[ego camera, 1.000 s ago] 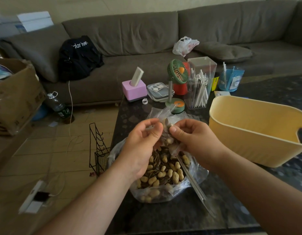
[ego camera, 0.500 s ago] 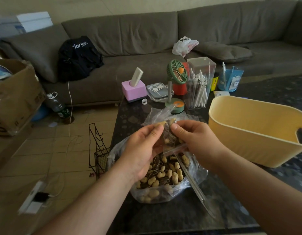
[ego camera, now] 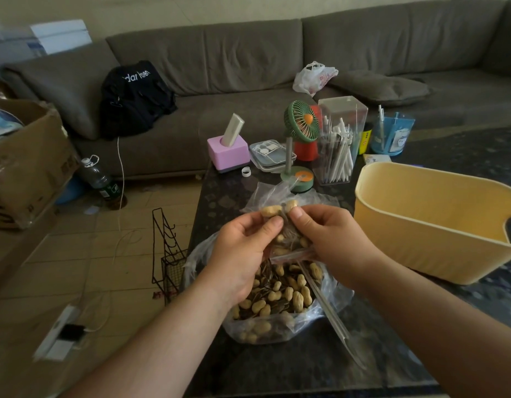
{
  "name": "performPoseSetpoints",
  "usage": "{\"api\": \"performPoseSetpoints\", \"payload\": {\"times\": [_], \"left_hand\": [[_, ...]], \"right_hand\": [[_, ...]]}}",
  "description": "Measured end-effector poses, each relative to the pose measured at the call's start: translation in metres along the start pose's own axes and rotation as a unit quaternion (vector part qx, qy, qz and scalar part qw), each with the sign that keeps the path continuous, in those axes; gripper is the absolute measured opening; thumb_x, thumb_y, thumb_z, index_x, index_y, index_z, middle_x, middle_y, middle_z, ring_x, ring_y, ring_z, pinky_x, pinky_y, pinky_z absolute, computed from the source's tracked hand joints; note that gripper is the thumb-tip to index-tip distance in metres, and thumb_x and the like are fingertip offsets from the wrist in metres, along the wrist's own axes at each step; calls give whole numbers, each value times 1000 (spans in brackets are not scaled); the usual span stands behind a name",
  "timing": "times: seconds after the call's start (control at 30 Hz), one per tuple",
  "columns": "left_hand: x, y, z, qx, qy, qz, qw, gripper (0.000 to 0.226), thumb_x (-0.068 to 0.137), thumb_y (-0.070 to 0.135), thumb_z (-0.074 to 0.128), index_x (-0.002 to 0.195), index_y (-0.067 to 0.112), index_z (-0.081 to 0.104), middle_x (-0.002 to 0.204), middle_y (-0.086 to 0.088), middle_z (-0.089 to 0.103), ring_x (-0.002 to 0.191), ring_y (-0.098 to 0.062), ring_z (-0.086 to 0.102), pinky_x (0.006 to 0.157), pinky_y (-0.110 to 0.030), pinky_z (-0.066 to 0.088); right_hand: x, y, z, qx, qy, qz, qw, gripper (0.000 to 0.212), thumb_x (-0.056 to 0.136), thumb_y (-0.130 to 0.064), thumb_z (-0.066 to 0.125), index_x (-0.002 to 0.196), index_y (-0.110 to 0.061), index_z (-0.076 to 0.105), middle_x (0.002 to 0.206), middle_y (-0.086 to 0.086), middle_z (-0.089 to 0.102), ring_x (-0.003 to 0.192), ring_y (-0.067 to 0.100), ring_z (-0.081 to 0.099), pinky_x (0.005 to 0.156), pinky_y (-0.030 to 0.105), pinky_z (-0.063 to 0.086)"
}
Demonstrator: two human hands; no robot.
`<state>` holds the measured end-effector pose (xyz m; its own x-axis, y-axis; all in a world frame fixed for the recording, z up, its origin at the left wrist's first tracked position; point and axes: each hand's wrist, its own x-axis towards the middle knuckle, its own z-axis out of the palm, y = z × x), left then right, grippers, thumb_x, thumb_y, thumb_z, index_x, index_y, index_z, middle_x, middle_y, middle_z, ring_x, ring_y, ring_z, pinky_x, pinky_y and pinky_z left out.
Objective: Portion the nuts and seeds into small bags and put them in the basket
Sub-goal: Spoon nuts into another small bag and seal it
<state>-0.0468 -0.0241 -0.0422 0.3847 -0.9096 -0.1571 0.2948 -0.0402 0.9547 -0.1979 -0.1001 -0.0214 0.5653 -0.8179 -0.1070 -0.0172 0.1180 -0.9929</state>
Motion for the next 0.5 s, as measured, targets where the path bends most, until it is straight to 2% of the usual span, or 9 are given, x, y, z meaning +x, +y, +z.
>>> {"api": "performPoseSetpoints", "payload": {"times": [0.07, 0.2, 0.33, 0.43, 0.5], "left_hand": [[0, 1, 0, 2, 2, 7, 1000, 28, 95, 17, 74, 123, 12, 75, 115, -13, 80, 110, -28, 77, 101, -53, 60], [-5, 4, 7, 2, -18, 5, 1000, 45, 85, 31, 76, 128, 15, 73, 119, -9, 79, 116, -27, 75, 100, -46, 60], [-8, 9, 19, 30, 1, 24, 999, 43, 86, 15, 78, 128, 19, 71, 118, -4, 80, 114, -21, 76, 103, -47, 59], [-5, 24, 38, -38, -27, 9, 999, 44, 94, 38, 61, 131, 15, 69, 121, -9, 79, 113, -24, 76, 100, -48, 59], [5, 35, 54, -75, -32, -33, 996, 54, 105, 56, 41, 128, 16, 70, 116, -12, 80, 103, -25, 79, 88, -42, 61]], "right_hand": [[0, -1, -3, -5, -6, -1, 1000, 25, 103, -30, 62, 109, -12, 77, 95, 13, 80, 91, 29, 79, 82, 41, 65], [1, -3, -8, -62, 46, -47, 996, 19, 99, -27, 69, 102, -12, 79, 88, 10, 80, 85, 28, 79, 78, 40, 66], [-3, -13, -14, 22, -2, -18, 1000, 25, 101, -25, 66, 112, -6, 75, 100, 18, 79, 95, 34, 78, 83, 44, 65], [-6, -32, -27, 10, -3, -41, 999, 22, 101, -20, 66, 113, -3, 74, 98, 19, 79, 91, 34, 78, 77, 36, 65], [-8, -50, -42, 19, 16, -50, 998, 23, 100, -20, 65, 114, -5, 73, 96, 16, 79, 88, 31, 79, 74, 34, 65]]}}
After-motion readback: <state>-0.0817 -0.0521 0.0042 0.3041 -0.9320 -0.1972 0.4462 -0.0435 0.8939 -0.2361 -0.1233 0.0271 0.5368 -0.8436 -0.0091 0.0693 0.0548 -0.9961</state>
